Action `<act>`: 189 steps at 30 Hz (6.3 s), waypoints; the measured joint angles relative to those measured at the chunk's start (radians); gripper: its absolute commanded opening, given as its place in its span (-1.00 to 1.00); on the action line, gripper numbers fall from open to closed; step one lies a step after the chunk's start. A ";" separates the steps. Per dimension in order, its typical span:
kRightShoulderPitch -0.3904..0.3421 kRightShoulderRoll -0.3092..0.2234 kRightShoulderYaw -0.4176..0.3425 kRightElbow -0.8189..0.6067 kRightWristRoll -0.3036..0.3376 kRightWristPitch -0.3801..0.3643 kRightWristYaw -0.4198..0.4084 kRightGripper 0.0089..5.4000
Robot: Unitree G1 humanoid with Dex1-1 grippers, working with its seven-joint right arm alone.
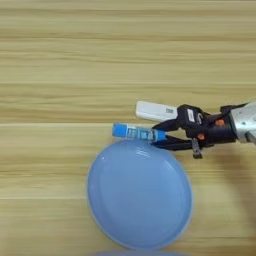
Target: Move the objects on the table
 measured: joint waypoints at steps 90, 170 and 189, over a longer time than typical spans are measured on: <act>-0.321 0.011 -0.182 0.472 0.072 -0.003 -0.161 0.99; -0.356 0.005 -0.125 1.187 -0.180 -0.461 -0.187 0.32; -0.353 0.010 -0.134 1.113 -0.154 -0.444 -0.149 -0.08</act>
